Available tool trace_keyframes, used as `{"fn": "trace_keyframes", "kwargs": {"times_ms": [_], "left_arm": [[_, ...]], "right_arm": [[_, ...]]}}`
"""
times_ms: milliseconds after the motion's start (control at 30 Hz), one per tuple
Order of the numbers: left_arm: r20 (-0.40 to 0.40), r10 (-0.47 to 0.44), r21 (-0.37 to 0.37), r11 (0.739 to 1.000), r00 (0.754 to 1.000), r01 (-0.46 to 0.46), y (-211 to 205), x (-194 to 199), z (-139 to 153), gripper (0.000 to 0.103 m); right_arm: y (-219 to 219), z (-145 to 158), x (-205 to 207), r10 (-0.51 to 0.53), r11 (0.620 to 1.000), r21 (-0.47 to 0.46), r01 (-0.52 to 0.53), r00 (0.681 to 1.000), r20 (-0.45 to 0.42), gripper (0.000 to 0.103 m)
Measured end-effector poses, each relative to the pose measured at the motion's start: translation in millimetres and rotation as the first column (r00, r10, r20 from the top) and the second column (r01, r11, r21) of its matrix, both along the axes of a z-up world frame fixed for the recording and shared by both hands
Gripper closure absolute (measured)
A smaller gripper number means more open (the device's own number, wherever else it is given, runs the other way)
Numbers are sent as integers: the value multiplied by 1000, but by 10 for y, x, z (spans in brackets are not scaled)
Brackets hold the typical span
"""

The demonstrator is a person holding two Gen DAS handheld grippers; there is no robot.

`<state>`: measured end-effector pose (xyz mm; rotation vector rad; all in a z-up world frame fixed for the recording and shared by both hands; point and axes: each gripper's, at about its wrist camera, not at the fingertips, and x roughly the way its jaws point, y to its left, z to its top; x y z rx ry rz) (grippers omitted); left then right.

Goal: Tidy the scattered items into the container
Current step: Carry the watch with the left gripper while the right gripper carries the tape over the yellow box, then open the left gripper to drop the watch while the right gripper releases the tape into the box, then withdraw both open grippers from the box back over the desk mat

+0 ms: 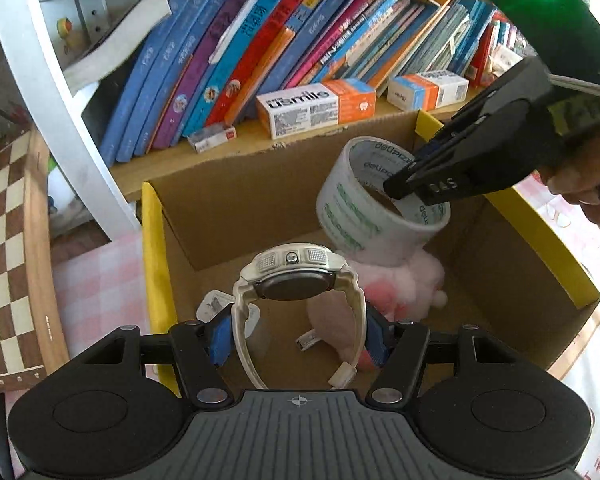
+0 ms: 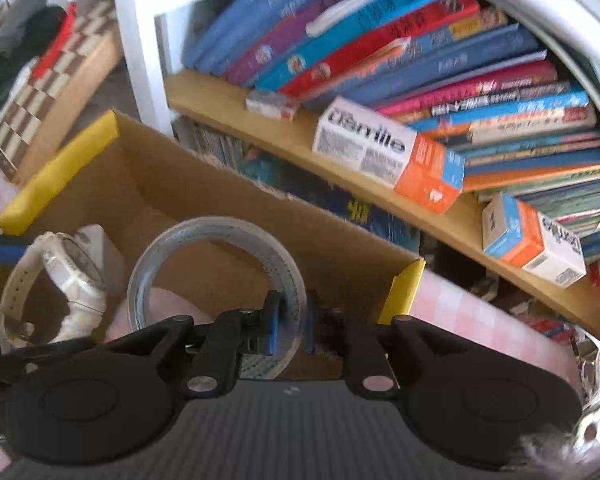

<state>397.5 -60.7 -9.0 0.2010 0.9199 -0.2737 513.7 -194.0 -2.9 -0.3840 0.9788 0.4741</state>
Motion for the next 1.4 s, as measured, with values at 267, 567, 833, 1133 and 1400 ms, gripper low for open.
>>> {"fn": "trace_keyframes", "kwargs": {"times_ms": [267, 567, 833, 1133, 1400], "left_arm": [[-7, -19, 30, 999, 1000, 19, -59, 24, -52, 36], [91, -50, 57, 997, 995, 45, -106, -122, 164, 26], [153, -84, 72, 995, 985, 73, -177, -363, 286, 25], [209, -79, 67, 996, 975, 67, -116, -671, 417, 24], [244, -69, 49, 997, 967, 59, -23, -991, 547, 22]], "right_arm": [[99, -67, 31, 7, 998, -57, -7, 1000, 3, 86], [69, 21, -24, 13, 996, -91, -9, 999, 35, 68], [74, 220, -277, 36, 995, -99, -27, 995, 91, 42], [93, 446, -638, 53, 993, -110, -36, 986, 155, 34], [65, 565, -1064, 60, 996, -82, -46, 983, 174, 25]]}}
